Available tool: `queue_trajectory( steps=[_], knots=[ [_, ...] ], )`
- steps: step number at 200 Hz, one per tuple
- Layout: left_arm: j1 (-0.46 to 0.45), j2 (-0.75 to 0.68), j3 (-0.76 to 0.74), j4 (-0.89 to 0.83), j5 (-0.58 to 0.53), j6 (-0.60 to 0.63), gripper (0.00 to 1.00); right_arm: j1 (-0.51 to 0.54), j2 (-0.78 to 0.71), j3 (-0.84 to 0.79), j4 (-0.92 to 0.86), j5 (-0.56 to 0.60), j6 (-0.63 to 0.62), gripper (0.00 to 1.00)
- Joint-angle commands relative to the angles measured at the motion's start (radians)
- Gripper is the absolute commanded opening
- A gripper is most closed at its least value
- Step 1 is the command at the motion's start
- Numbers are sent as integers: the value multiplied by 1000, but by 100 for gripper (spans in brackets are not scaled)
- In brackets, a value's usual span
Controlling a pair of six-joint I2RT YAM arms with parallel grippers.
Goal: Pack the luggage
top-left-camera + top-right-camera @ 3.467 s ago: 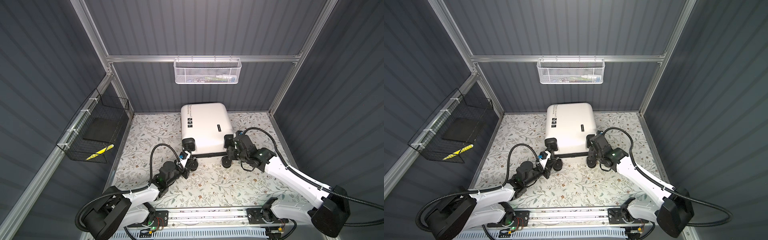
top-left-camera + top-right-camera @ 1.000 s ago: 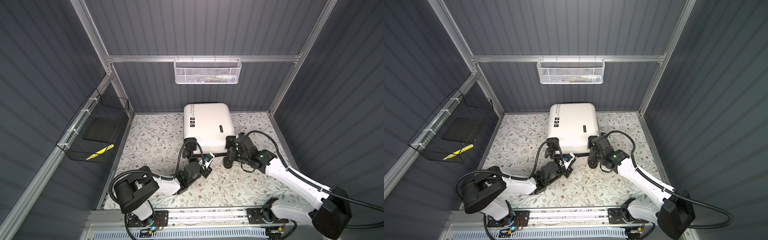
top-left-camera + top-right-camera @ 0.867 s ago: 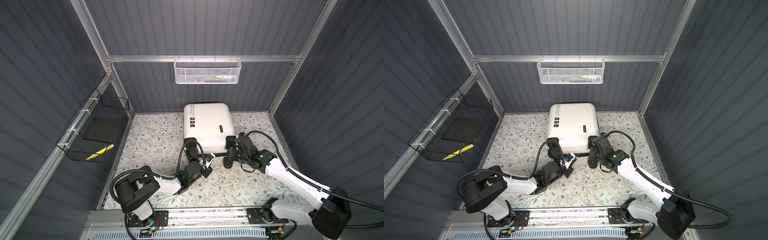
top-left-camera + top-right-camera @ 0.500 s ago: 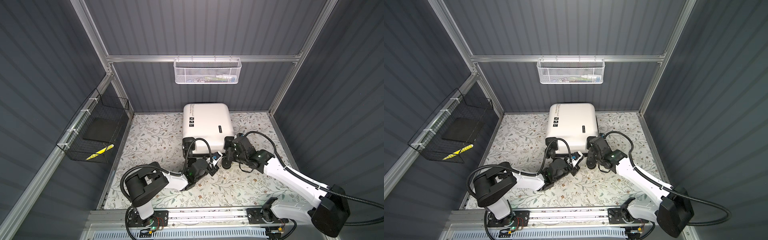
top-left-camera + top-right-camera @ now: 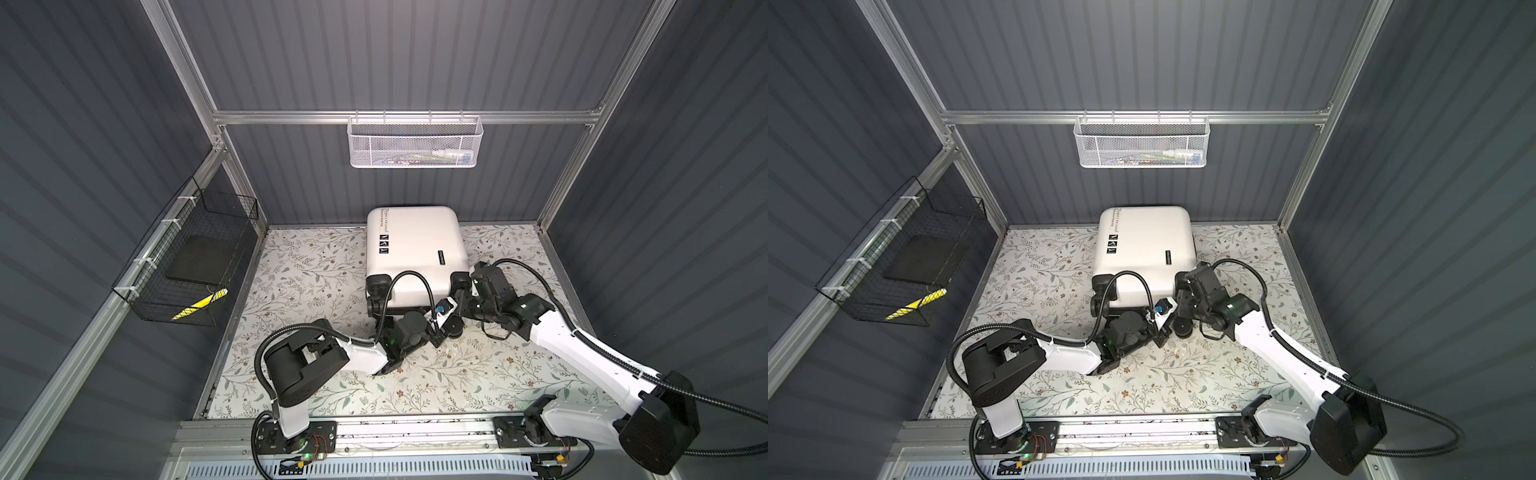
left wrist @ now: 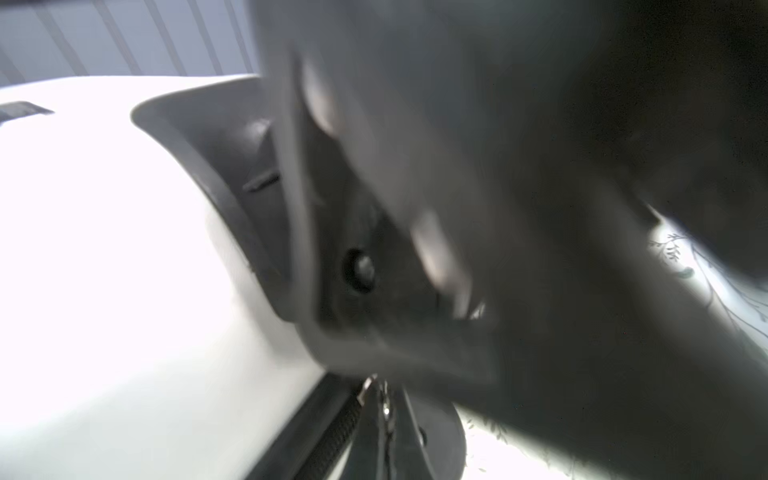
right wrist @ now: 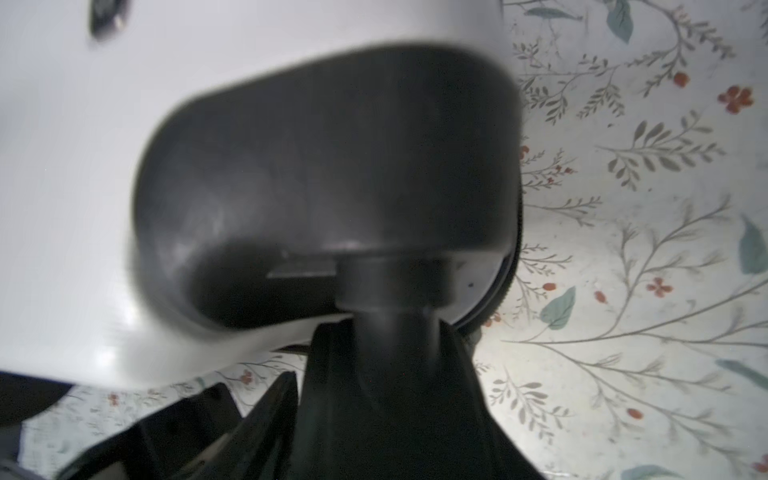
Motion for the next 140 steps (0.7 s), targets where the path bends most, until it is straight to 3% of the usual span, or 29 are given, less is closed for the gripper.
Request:
queue_trajectory(
  steps=[1,39,74,140],
  knots=[
    [-56,-6,-19,25,120,1,0,-89,-99,23,40,-135,-25,68],
    [-56,-16,-29,16,117,0,0,-337,-188,-71,40,-264,-15,70],
    [-56,-27,-38,6,120,-1,0,-504,-163,-151,107,-377,8,69],
    [-57,-43,-54,-6,125,4,0,-557,85,-199,280,-440,14,62]
  ],
)
